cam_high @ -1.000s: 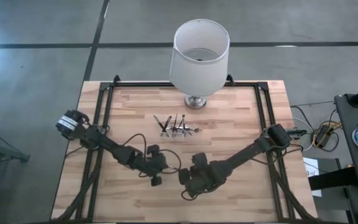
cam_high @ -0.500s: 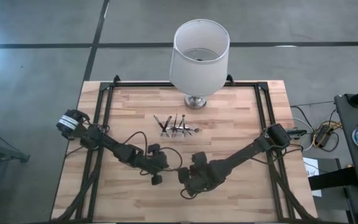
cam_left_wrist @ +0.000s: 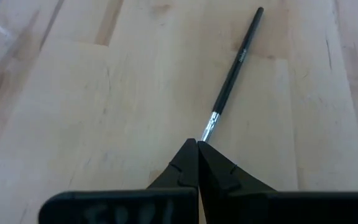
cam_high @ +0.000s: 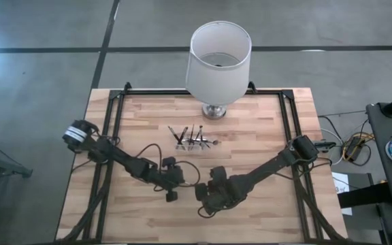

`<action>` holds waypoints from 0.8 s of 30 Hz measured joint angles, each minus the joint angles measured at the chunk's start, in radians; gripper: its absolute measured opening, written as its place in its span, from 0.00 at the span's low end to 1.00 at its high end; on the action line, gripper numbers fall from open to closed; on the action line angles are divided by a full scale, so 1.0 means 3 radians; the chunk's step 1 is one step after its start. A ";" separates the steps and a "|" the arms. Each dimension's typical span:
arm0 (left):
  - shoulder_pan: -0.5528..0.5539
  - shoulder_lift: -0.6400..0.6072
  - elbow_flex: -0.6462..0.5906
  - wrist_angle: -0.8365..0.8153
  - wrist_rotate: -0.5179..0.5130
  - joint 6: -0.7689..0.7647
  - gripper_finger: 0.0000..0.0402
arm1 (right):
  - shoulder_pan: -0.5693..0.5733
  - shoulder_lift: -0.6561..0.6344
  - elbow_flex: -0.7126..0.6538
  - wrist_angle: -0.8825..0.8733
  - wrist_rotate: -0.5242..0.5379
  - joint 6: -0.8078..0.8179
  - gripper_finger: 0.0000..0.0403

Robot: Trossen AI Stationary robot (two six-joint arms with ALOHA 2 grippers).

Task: Put items in baskets/containers
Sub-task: Put the eyeshadow brush into the transparent organizer

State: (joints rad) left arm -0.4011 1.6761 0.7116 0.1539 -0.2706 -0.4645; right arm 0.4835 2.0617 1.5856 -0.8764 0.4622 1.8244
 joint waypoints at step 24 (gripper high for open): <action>-0.0006 0.0211 0.0006 0.0197 0.0114 -0.0149 0.00 | -0.0060 -0.0058 0.0000 -0.0050 -0.0102 -0.0756 0.02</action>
State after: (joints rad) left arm -0.4030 1.7393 0.7136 0.2130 -0.2363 -0.5091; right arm 0.4656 2.0442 1.5856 -0.8914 0.4316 1.5977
